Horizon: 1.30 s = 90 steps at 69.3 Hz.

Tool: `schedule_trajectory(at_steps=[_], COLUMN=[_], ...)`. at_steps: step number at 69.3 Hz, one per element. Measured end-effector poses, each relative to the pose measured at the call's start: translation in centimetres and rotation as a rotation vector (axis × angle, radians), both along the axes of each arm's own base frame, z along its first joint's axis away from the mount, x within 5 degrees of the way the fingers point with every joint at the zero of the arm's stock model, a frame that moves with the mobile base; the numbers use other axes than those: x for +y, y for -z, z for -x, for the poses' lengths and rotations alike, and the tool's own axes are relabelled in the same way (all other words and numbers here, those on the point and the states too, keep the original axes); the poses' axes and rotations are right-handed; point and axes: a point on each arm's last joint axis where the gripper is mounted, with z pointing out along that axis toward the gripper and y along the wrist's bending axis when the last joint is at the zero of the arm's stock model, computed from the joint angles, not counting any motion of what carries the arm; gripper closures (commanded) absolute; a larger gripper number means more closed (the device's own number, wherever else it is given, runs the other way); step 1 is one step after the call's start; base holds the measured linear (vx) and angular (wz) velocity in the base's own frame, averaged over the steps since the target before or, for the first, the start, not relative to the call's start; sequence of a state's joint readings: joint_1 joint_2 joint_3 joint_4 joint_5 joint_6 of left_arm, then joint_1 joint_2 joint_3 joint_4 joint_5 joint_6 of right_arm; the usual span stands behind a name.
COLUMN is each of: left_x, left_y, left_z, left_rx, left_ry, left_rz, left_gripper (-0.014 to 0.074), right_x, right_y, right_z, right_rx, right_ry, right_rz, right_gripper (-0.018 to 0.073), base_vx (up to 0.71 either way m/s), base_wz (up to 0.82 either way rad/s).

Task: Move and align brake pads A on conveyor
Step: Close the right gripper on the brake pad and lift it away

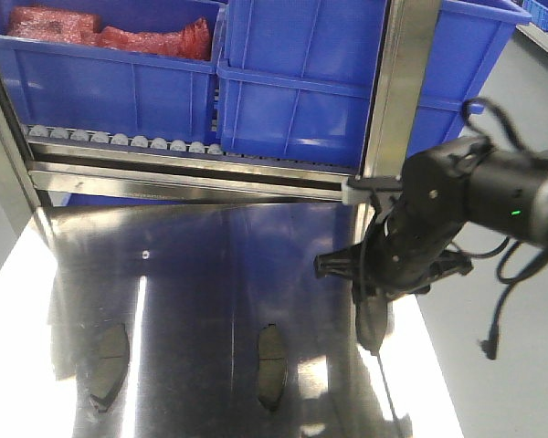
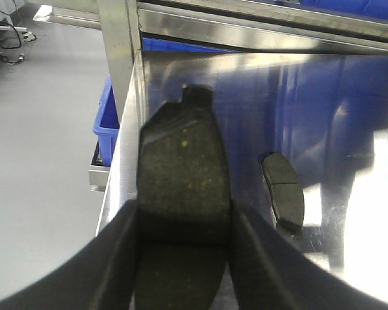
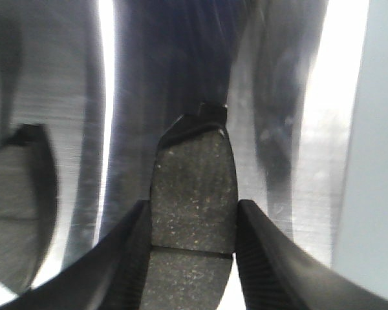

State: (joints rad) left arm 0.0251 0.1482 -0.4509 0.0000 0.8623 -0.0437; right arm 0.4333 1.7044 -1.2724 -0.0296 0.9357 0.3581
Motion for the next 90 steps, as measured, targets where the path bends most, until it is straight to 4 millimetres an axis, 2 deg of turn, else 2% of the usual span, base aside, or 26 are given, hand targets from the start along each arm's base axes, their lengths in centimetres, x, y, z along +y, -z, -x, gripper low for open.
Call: schedule_trajectory(at_steps=[17, 29, 41, 46, 59, 69, 79, 90], left_x=[0.0, 0.0, 0.0, 0.0, 0.0, 0.0, 0.0, 0.0], left_y=[0.0, 0.0, 0.0, 0.0, 0.0, 0.0, 0.0, 0.0], left_z=[0.0, 0.0, 0.0, 0.0, 0.0, 0.0, 0.0, 0.0], left_rx=[0.000, 0.000, 0.001, 0.002, 0.002, 0.002, 0.002, 0.003], left_ry=[0.000, 0.000, 0.000, 0.000, 0.000, 0.000, 0.000, 0.000], left_rz=[0.000, 0.000, 0.000, 0.000, 0.000, 0.000, 0.000, 0.000], left_gripper=[0.0602, 0.0602, 0.0602, 0.0602, 0.0602, 0.0602, 0.0602, 0.0602], right_x=[-0.9, -1.9, -3.3, -4.0, -6.3, -7.9, -9.3, -10.9], right_y=[-6.1, -9.8, -12.4, -12.8, -12.2, -10.5, -8.0, -5.6], right_z=[2.6, 4.9, 8.0, 9.7, 14.3, 17.6, 20.1, 21.9], right_rx=[-0.190, -0.315, -0.423, -0.463, -0.568, -0.611, -0.613, -0.613], right_ry=[-0.197, -0.263, -0.309, -0.323, -0.324, -0.287, -0.220, -0.122], right_rz=[-0.036, -0.049, -0.063, -0.068, -0.084, -0.110, -0.143, -0.154], right_gripper=[0.0571, 0.0570, 0.0569, 0.0569, 0.0569, 0.0569, 0.0569, 0.0569], base_vx=[0.00, 0.00, 0.00, 0.00, 0.00, 0.00, 0.00, 0.00], base_wz=[0.00, 0.00, 0.00, 0.00, 0.00, 0.00, 0.00, 0.00])
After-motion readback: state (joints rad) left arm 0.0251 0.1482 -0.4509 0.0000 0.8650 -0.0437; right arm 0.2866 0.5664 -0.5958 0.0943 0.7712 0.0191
